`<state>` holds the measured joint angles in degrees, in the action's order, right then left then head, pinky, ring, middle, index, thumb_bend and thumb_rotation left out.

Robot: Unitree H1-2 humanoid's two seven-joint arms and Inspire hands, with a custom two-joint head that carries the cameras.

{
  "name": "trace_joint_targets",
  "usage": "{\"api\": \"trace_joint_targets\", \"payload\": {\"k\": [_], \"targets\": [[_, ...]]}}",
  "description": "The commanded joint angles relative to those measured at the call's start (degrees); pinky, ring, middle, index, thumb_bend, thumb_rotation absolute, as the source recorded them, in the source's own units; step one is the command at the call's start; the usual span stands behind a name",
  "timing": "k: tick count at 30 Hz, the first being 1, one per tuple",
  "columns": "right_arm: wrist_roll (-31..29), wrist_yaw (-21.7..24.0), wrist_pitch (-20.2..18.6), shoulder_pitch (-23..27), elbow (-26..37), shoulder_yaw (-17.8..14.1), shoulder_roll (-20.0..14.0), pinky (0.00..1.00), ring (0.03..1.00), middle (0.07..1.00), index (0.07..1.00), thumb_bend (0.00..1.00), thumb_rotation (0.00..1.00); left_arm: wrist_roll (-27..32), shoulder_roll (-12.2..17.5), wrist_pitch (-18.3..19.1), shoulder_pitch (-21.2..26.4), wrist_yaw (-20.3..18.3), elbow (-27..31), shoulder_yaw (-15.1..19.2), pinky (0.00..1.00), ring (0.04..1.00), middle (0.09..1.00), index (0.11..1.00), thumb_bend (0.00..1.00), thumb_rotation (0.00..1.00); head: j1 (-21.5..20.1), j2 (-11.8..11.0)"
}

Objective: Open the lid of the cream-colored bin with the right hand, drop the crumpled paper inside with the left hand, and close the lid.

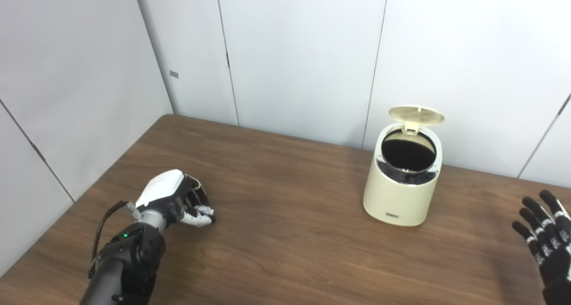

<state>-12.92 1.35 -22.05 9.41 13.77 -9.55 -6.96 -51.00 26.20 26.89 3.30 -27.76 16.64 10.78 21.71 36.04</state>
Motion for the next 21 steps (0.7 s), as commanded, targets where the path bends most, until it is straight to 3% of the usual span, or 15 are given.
{"api": "trace_joint_targets", "payload": {"k": [1,15,21], "targets": [[-0.91,0.2,1.65,1.71,1.69,-0.49,-0.05,0.87,0.91,0.876,0.914,0.62,1.0,-1.54,1.94,0.01,2.05,0.47,0.74,0.79,0.44,0.452,0.518,0.467,0.5,0.0,0.06,0.11],[-1.93,0.63,2.39,1.64,0.83,-1.15,-0.43,0.93,0.914,0.844,0.887,0.66,1.0,-3.35,2.04,-0.02,2.16,0.16,0.99,-0.27,0.42,0.436,0.503,0.474,0.5,0.0,-0.12,0.26],[-2.19,0.98,2.64,1.57,0.44,-1.19,-0.55,0.96,0.929,0.852,0.89,0.63,1.0,-1.23,1.74,-0.15,2.76,1.2,3.42,-0.76,0.44,0.449,0.522,0.459,0.5,0.0,-1.03,0.53]]}}
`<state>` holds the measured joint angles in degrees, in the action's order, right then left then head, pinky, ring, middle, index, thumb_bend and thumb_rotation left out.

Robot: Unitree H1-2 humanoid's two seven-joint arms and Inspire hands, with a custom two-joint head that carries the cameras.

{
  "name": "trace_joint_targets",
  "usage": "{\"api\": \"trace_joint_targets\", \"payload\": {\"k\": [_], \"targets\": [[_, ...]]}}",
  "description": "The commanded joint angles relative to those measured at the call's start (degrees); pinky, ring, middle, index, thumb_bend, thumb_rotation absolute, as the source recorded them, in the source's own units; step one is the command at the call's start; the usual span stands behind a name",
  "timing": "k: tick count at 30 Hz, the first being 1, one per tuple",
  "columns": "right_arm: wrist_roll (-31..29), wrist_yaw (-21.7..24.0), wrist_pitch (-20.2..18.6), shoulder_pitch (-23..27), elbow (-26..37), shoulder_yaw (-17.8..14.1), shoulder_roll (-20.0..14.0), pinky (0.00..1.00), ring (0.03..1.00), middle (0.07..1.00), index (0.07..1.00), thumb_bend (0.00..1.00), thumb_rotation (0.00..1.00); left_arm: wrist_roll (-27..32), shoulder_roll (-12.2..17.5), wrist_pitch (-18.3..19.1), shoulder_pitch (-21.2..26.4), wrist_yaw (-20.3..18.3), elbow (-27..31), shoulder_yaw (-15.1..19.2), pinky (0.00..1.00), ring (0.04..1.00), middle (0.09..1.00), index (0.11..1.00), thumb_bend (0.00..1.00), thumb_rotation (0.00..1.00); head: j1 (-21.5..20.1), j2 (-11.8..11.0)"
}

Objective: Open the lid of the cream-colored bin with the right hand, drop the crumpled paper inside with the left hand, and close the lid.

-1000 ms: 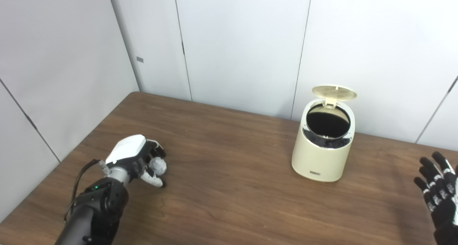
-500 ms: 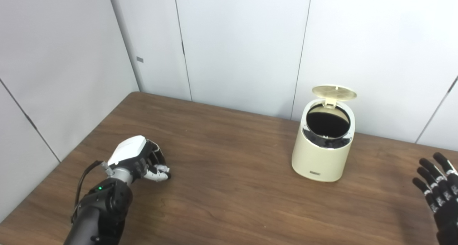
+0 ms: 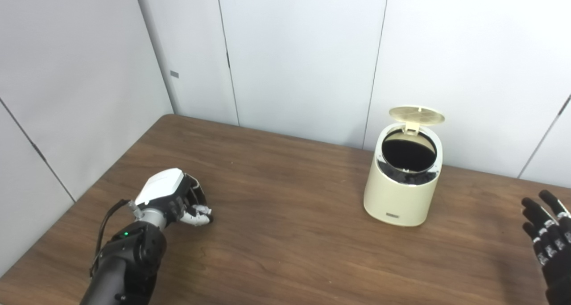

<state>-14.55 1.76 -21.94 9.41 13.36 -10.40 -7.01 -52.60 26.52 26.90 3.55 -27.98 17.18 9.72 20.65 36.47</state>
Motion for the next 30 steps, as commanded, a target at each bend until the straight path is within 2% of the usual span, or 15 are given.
{"api": "trace_joint_targets", "payload": {"k": [1,7,12,17,18,24,27,29,30], "targets": [[-0.53,0.52,2.5,1.56,0.82,-0.33,-0.46,0.96,0.93,0.853,0.889,0.62,1.0,0.42,1.22,-0.1,2.78,0.96,3.7,0.24,0.44,0.448,0.522,0.457,0.5,0.0,0.03,0.09],[-0.62,1.31,3.5,1.44,-0.91,-0.29,-0.78,1.0,0.971,0.898,0.935,0.59,1.0,2.48,0.42,-0.15,4.34,-0.22,8.93,-1.62,0.44,0.425,0.51,0.468,0.5,0.0,-0.73,0.28],[-0.71,2.17,5.13,1.3,-2.33,-0.33,-1.02,1.0,0.985,0.935,0.921,0.59,1.0,1.65,-1.31,-0.04,6.64,-1.2,11.38,-3.82,0.44,0.431,0.506,0.466,0.5,0.0,-1.0,0.28],[-0.4,2.8,7.15,1.01,-3.63,-0.44,-1.16,1.0,0.987,0.959,0.926,0.63,1.0,1.03,-3.18,-0.38,9.79,-0.35,11.52,-7.25,0.43,0.425,0.502,0.476,0.5,0.0,-3.03,0.73],[-0.62,3.07,7.78,0.91,-4.13,-0.56,-1.19,1.0,0.991,0.966,0.932,0.64,1.0,0.69,-3.55,-0.33,10.62,-0.43,11.44,-8.0,0.43,0.428,0.501,0.476,0.5,0.0,-4.55,0.85],[-1.44,4.27,11.4,0.22,-6.61,-0.92,-0.9,1.0,1.0,0.997,0.966,0.65,1.0,1.64,-4.89,-0.56,13.93,-0.38,11.11,-9.86,0.42,0.408,0.483,0.486,0.5,0.0,-7.94,1.12],[-1.52,4.35,12.9,-0.17,-7.56,-0.99,-0.75,1.0,1.0,1.0,0.976,0.64,1.0,1.44,-5.34,-1.07,15.58,-0.11,11.16,-11.23,0.44,0.43,0.507,0.471,0.5,0.0,-8.81,1.12],[-1.56,4.49,14.12,-0.31,-8.26,-0.99,-0.71,1.0,1.0,1.0,0.978,0.64,1.0,0.82,-5.68,-0.91,16.71,-0.41,11.03,-12.17,0.51,0.453,0.511,0.462,0.5,0.0,-9.6,1.17],[-1.6,4.52,14.47,-0.39,-8.38,-0.96,-0.71,1.0,1.0,1.0,0.98,0.65,1.0,0.81,-5.85,-0.98,17.16,-0.25,10.85,-12.54,0.49,0.454,0.512,0.463,0.5,0.0,-9.8,1.23]]}}
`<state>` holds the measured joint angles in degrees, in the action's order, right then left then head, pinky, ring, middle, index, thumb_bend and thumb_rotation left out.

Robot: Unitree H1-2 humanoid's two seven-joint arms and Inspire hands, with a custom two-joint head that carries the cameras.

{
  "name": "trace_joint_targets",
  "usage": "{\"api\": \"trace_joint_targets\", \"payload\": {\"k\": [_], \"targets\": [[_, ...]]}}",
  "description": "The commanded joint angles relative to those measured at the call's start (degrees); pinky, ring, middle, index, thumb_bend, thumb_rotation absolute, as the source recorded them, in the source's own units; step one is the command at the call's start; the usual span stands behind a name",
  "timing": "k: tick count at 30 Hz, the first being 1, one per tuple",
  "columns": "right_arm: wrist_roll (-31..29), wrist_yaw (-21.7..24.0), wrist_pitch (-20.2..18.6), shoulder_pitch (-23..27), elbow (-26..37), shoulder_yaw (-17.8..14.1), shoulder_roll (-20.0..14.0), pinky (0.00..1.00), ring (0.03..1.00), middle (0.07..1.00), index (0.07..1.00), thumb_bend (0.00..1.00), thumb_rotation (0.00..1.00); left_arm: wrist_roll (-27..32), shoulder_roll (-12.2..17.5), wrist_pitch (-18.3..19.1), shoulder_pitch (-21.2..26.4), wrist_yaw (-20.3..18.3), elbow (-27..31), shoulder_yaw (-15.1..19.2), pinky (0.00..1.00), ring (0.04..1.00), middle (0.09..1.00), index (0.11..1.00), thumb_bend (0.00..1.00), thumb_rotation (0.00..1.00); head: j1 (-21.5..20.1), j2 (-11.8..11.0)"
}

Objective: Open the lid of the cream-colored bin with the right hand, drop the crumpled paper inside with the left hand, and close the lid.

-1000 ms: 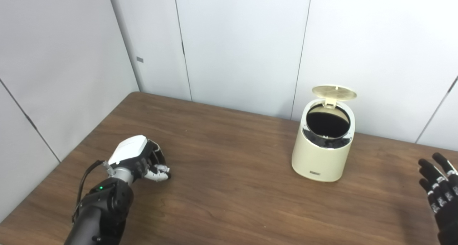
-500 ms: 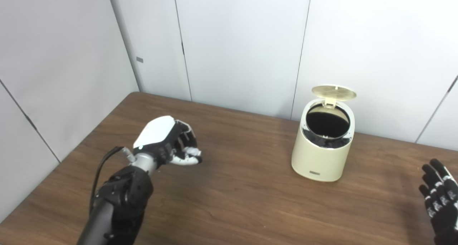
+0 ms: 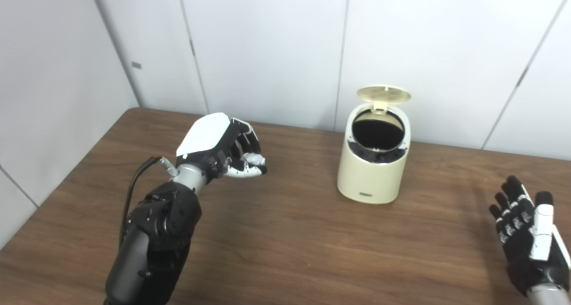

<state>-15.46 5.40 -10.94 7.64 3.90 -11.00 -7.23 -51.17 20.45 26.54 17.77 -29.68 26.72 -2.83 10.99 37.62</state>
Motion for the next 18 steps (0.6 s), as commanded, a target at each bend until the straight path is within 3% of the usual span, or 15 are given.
{"api": "trace_joint_targets", "payload": {"k": [1,9,18], "targets": [[-0.88,0.97,3.73,1.34,0.98,-0.38,-0.51,1.0,1.0,1.0,0.98,0.65,1.0,-0.19,-0.01,-1.19,3.35,1.97,1.07,-0.31,0.47,0.451,0.513,0.463,0.5,0.0,-0.62,0.07],[-1.87,2.15,5.28,0.71,-1.26,-0.62,-1.23,1.0,1.0,1.0,0.99,0.68,1.0,1.32,-2.47,-2.37,6.94,3.48,0.08,-1.87,0.35,0.405,0.481,0.488,0.48,0.0,-4.24,0.12],[-1.16,2.4,7.67,-0.42,-2.01,0.07,-0.98,1.0,1.0,0.992,0.966,0.69,1.0,1.35,-3.94,-4.8,10.42,5.72,-2.04,-4.48,0.38,0.394,0.474,0.501,0.48,0.0,-8.5,-0.76]]}}
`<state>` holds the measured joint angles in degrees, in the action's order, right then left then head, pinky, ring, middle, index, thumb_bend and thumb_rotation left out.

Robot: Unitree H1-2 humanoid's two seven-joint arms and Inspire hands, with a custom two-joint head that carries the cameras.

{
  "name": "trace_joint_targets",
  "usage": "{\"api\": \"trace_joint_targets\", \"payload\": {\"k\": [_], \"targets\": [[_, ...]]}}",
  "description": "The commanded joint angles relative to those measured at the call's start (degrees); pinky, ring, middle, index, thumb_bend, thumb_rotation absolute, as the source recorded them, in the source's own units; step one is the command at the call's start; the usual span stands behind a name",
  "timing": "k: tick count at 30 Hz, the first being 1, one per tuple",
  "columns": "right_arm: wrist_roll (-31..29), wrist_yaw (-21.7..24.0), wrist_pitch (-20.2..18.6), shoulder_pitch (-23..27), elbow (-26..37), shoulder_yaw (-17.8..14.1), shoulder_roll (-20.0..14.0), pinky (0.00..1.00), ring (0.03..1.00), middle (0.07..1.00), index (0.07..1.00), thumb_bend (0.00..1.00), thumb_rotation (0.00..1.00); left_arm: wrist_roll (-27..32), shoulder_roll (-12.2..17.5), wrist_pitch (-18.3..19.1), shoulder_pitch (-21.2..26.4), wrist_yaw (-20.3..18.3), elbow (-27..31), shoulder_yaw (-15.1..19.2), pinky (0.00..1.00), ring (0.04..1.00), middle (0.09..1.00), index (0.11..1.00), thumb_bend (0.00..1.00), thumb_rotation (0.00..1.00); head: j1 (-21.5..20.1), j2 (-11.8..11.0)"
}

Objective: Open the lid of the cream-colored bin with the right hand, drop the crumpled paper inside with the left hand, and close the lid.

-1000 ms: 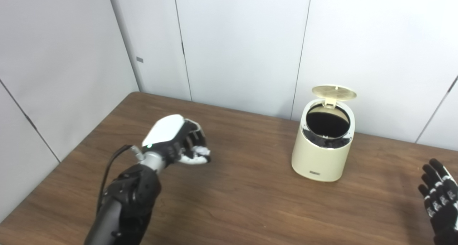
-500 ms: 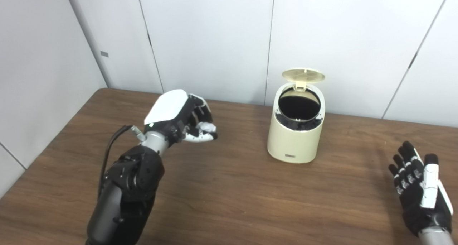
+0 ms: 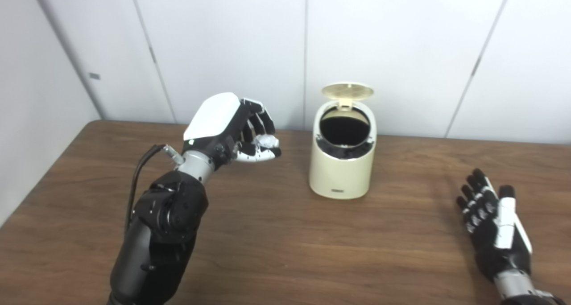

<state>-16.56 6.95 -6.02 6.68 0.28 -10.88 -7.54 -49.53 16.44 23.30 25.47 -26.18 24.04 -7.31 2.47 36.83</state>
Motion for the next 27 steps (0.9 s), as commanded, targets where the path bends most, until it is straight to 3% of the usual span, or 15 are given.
{"api": "trace_joint_targets", "payload": {"k": [1,4,6,8,11,15,21,24,27], "targets": [[0.01,0.83,2.9,0.49,1.47,0.02,-0.69,1.0,1.0,0.993,0.968,0.69,1.0,0.02,-0.26,-1.53,2.95,2.44,0.38,-0.08,0.37,0.388,0.47,0.502,0.47,0.0,-0.54,-0.01],[-0.11,0.96,3.58,0.5,0.92,0.13,-0.66,1.0,1.0,0.991,0.969,0.68,1.0,-0.35,-1.28,-0.9,3.94,2.56,-0.46,-0.85,0.31,0.365,0.457,0.511,0.47,0.0,-1.57,-0.33],[0.01,0.62,3.81,0.54,0.79,0.19,-0.44,1.0,1.0,0.987,0.965,0.67,1.0,-1.15,-1.39,-1.12,4.77,2.56,-1.19,-1.7,0.31,0.36,0.46,0.533,0.46,0.0,-2.11,-0.64],[0.21,0.24,3.6,0.53,1.05,0.32,-0.29,1.0,1.0,0.98,0.955,0.67,1.0,-1.96,-1.22,-1.43,5.72,2.4,-1.85,-2.66,0.4,0.391,0.454,0.511,0.47,0.0,-2.11,-0.64],[0.87,0.24,3.81,0.58,0.83,0.75,-0.38,1.0,1.0,0.989,0.96,0.65,1.0,-2.91,-1.9,-0.77,7.65,2.22,-3.18,-3.95,0.36,0.402,0.481,0.497,0.48,0.0,-2.64,-1.1],[1.13,0.1,3.81,0.51,0.85,0.99,-0.09,1.0,1.0,0.991,0.959,0.64,1.0,-0.1,-3.2,-3.68,9.26,5.04,-5.76,-4.41,0.37,0.395,0.482,0.49,0.48,0.0,-3.09,-1.67],[1.18,0.2,4.26,0.4,0.44,1.19,0.16,1.0,1.0,0.99,0.961,0.66,1.0,1.15,-5.11,-4.77,10.93,7.72,-9.21,-4.8,0.4,0.409,0.497,0.492,0.48,0.0,-3.1,-2.03],[1.52,0.1,4.5,0.27,0.44,1.31,0.2,1.0,1.0,0.987,0.961,0.66,1.0,1.09,-5.93,-5.41,11.77,8.92,-10.84,-5.09,0.29,0.382,0.479,0.512,0.47,0.0,-2.95,-2.1],[1.49,0.21,4.81,0.19,0.18,1.36,0.22,1.0,1.0,0.983,0.959,0.66,1.0,1.43,-6.82,-5.32,12.43,10.05,-12.27,-5.09,0.28,0.37,0.457,0.521,0.46,0.0,-2.88,-2.16]]}}
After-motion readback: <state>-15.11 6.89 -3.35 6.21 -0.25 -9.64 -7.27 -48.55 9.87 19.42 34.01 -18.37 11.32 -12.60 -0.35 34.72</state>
